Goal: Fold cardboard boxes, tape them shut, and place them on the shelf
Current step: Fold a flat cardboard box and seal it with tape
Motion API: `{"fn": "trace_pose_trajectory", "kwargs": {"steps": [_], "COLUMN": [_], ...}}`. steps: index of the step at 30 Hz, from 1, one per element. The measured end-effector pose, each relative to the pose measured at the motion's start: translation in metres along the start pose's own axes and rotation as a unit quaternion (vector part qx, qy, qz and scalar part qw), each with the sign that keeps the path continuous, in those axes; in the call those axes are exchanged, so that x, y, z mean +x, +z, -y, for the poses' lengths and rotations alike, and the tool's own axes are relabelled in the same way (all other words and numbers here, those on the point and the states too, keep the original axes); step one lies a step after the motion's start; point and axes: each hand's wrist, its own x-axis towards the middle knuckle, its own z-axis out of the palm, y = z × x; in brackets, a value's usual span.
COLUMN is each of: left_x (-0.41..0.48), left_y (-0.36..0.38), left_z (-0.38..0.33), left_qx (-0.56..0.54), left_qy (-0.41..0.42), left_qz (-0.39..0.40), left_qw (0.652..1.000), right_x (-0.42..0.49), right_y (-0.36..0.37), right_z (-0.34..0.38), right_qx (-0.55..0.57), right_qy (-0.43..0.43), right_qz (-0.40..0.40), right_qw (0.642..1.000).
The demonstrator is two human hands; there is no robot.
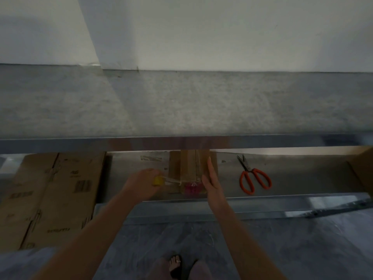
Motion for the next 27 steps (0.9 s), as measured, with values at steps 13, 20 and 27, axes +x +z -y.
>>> {"fn": "trace_pose_trajectory", "kwargs": {"steps": [13, 20, 27], "left_x": [-0.002, -0.001, -0.014], "left_y": [-0.014, -0.010, -0.007], "left_z": [0.014, 0.009, -0.014], "left_qx": [-0.133, -0.085, -0.119], "left_qy": [0.064, 0.023, -0.031], "left_qz": [0.043, 0.005, 0.046], "left_qw": [0.988, 0.996, 0.991], "right_x": [0.002, 0.010, 0.008], "right_y": [-0.019, -0.034, -0.044], "right_z": [0.005, 0.009, 0.015], "right_qx": [-0.075, -0.087, -0.111], "right_qy": [0.005, 0.001, 0.002], "right_qz": [0.098, 0.122, 0.159], "right_qw": [0.992, 0.989, 0.981]}}
